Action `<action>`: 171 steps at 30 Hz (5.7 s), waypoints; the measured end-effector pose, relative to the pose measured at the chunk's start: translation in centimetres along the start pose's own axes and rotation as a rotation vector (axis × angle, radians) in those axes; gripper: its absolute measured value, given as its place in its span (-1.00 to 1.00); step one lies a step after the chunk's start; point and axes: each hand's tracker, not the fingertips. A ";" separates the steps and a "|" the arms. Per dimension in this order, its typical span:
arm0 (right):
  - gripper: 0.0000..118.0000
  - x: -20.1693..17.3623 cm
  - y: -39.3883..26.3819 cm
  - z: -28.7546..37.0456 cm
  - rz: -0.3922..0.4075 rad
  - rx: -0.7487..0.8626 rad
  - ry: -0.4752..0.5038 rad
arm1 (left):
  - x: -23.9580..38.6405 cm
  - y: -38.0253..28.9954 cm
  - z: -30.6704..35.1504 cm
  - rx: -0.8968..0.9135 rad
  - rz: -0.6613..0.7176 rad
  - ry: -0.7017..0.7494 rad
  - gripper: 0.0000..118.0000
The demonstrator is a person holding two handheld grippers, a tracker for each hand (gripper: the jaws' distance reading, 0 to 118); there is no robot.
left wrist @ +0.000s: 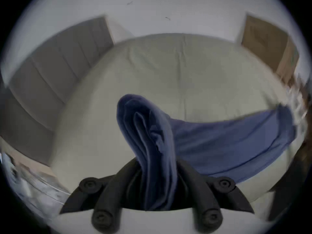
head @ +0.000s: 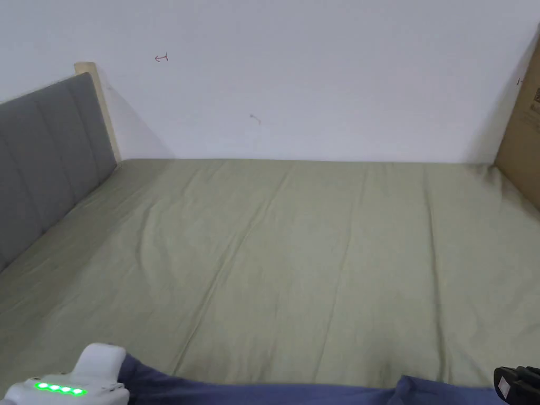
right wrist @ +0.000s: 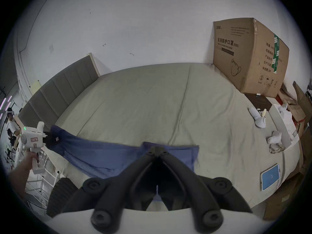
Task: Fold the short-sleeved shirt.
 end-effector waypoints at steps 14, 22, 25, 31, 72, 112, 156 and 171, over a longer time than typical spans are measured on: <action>-1.00 3.3 -1.1 2.5 -0.128 0.014 0.010 | 19.0 7.1 -1.7 -0.262 0.224 -0.829 0.89; -1.00 5.3 -1.2 2.7 -0.165 0.030 0.014 | 13.9 6.7 -1.2 -0.152 0.308 -0.778 0.96; -1.00 5.6 -1.3 2.2 -0.182 0.027 0.015 | 12.3 6.4 0.0 -0.105 0.272 -0.733 -0.05; -1.00 6.3 -1.1 1.8 -0.189 0.044 0.042 | 16.3 6.5 -1.0 -0.180 0.129 -0.822 -1.00; -1.00 2.2 -0.3 0.0 -0.116 -0.078 0.000 | 6.8 -5.4 -16.8 -0.291 0.915 -1.491 -0.93; -1.00 7.3 -2.6 3.6 -0.225 -0.021 -0.007 | 22.6 9.1 -2.1 -0.339 0.289 -0.869 -0.50; -1.00 0.7 3.4 7.9 -0.049 0.344 -0.046 | 12.6 11.5 16.2 0.579 0.221 -0.575 -0.98; -1.00 -2.9 5.4 5.8 -0.014 0.601 -0.199 | 10.0 6.4 17.8 0.817 0.281 -0.172 -0.98</action>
